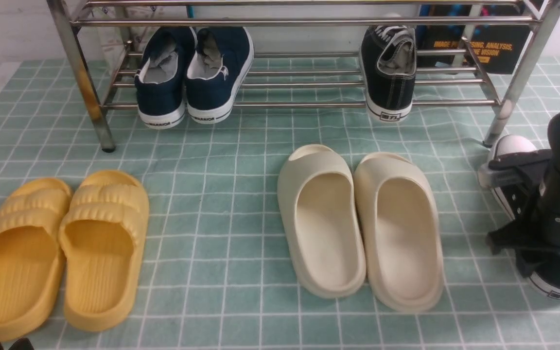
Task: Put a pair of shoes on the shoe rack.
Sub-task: Use the right arm to grab the shoe closest to it, then use the right arm to put a shoe into the shoe rack
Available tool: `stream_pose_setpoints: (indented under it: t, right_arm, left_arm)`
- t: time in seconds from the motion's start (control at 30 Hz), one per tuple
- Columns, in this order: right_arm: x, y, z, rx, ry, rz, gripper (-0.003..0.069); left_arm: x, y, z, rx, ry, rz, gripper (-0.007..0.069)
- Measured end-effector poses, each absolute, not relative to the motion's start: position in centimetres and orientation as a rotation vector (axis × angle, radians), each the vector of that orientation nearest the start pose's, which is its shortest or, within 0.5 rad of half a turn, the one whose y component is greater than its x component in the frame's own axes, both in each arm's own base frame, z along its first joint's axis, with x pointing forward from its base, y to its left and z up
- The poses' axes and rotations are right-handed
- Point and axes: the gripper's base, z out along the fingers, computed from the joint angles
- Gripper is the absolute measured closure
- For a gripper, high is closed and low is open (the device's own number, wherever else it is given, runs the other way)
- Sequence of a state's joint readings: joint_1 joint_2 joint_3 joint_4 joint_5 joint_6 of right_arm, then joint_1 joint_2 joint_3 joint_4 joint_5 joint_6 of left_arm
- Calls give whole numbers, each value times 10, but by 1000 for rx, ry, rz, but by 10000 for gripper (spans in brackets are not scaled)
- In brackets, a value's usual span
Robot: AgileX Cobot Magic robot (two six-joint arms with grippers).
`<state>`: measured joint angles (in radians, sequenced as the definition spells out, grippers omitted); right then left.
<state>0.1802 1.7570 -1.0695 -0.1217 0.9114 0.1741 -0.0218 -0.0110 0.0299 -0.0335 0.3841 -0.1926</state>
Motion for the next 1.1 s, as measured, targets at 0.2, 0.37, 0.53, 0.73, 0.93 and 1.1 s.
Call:
stream_pose_setpoints:
  t: [0.2,0.37,0.53,0.73,0.93,1.1]
  right_arm:
    - [301,52,210,-148,2978,-24,578]
    - [279,51,255,-142,2907,45,633]
    - [262,61,310,-251,2786,68,633]
    - [268,77,329,-304,2740,122,633]
    - [292,88,320,-382,2769,132,633]
    - [310,94,313,-416,2796,141,633]
  left_arm:
    - [52,-2,169,-182,1882,-180,386]
    - [52,-2,169,-182,1882,-180,386]
    - [52,-2,169,-182,1882,-180,386]
    - [52,-2,169,-182,1882,-180,386]
    - [52,-2,169,-182,1882,-180,386]
    - [52,-2,169,-182,1882,-180,386]
